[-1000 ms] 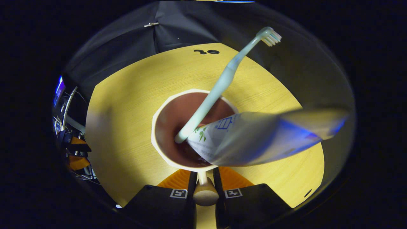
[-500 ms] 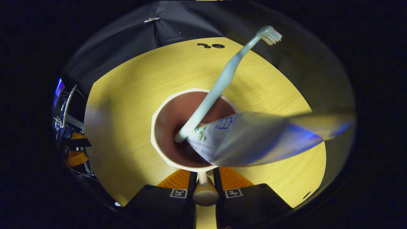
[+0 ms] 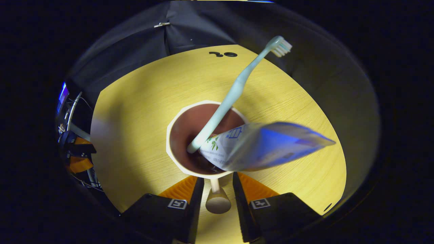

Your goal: Put the toothbrush and toothpaste on the desktop into the cup, then pick up the cup and place it on the coaster on the desktop.

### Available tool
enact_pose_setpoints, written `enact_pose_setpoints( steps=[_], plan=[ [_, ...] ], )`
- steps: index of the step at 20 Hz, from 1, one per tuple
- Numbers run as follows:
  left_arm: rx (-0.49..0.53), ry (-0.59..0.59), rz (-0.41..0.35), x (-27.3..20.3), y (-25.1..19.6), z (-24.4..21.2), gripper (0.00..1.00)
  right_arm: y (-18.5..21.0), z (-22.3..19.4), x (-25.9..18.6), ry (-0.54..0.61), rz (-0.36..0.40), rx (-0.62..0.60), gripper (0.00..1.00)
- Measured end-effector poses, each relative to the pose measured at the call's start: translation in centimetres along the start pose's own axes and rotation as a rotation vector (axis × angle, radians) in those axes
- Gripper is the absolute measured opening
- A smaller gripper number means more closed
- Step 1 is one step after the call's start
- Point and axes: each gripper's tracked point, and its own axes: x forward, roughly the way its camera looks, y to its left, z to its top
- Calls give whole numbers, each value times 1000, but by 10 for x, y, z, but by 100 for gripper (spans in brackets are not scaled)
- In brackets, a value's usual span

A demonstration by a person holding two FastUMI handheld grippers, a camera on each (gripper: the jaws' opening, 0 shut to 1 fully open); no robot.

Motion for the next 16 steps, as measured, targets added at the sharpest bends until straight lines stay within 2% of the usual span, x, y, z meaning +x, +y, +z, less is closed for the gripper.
enact_pose_setpoints(
  steps=[2, 5, 6, 8, 10, 13, 16],
  plan=[
    [15, 1, -5, -2, -4, 4, 49, -4, -1, -10, -22, -6, 19, 66],
    [44, 3, -12, -6, -11, 11, 49, -9, 5, -30, -76, -29, 44, 77],
    [38, 6, -18, -9, -15, 14, 59, -10, 8, -37, -99, -33, 59, 84],
    [10, -6, -31, -14, -22, 25, 59, -13, 16, -55, -160, -42, 90, 86],
    [0, -17, -33, -20, -31, 37, 49, -15, 27, -82, -244, -57, 126, 88],
    [32, -38, -44, -30, -48, 56, 49, -14, 52, -137, -414, -67, 201, 88],
    [76, -50, -79, -37, -76, 73, 49, -5, 62, -201, -548, -67, 279, 92]
  ],
)
